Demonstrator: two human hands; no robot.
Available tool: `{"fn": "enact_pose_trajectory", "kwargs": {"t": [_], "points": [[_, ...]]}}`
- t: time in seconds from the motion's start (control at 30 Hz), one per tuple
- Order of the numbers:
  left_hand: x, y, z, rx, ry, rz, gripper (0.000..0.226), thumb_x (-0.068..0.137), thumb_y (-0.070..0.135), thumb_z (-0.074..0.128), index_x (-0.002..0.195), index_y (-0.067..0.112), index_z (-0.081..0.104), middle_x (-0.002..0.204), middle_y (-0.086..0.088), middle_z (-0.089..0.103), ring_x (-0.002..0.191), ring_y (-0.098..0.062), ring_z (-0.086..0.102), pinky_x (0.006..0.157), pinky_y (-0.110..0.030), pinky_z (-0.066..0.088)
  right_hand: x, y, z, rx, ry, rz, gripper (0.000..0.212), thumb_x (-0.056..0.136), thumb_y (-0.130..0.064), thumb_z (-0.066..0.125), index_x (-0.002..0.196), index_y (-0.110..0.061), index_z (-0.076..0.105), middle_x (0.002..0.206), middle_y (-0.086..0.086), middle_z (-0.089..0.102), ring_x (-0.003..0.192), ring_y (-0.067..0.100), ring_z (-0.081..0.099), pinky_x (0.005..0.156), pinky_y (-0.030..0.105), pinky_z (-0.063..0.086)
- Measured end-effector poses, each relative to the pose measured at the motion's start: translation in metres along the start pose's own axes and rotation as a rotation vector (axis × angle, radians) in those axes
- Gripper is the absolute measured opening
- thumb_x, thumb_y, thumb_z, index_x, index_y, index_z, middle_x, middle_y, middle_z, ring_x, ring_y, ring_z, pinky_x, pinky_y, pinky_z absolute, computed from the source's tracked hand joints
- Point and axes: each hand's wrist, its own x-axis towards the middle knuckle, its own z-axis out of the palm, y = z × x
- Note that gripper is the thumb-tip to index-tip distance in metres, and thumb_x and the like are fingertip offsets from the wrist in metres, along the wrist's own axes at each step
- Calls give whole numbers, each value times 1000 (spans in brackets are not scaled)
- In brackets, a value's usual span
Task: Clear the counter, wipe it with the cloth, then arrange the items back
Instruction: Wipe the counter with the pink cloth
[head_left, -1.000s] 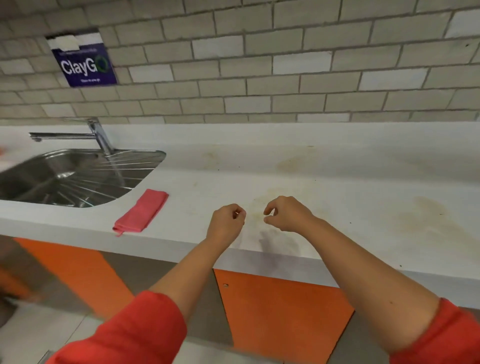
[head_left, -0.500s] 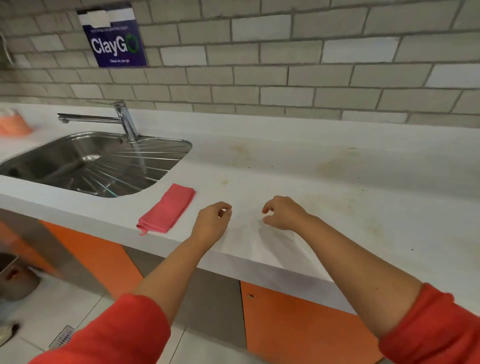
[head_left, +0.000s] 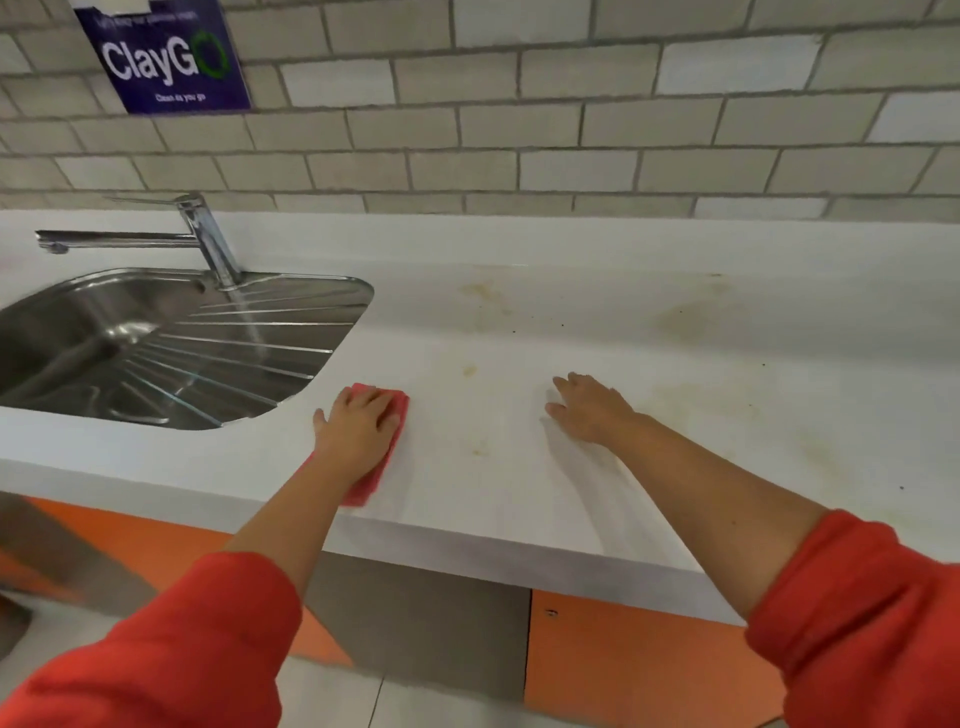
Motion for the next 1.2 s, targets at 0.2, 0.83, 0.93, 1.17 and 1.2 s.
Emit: {"fn": "enact_pose_trajectory", "kwargs": {"t": [0.2,0.83,0.93,1.17,1.2], "points": [[6,-23,17,-8,-63,95,52,100,42,22,149,26,18,158,5,12,146,-25,5,116,-49,11,11,-22,16,-55,-42,93,54,99,-39,32,145,-10,27,151,10,26,139,27,29,112,42,29],[36,55,36,117,-188,249,60,100,45,12,150,17,-2,159,-8,-7,144,-35,-10,116,-50,-3,19,-21,8,20,-117,163,44,100,-16,27,142,-11,36,148,9,31,134,29,36,111,38,30],[4,80,41,100,-205,440,58,99,45,11,150,21,-6,158,-4,-12,144,-30,-16,116,-45,-8,24,-14,1,25,-151,154,48,98,-10,27,146,-17,31,152,8,27,140,27,28,115,35,23],[-20,30,23,117,-260,752,52,99,47,12,147,38,-7,151,13,-23,141,-10,-22,116,-41,-10,22,-8,10,-9,-123,156,48,100,-17,23,146,-29,28,150,2,25,137,28,31,113,43,24],[-6,26,22,122,-256,706,52,100,46,13,147,36,-5,153,11,-20,142,-12,-20,117,-43,-8,22,-9,12,-4,-124,153,47,101,-18,23,147,-29,27,151,3,23,137,28,30,114,42,24]]}}
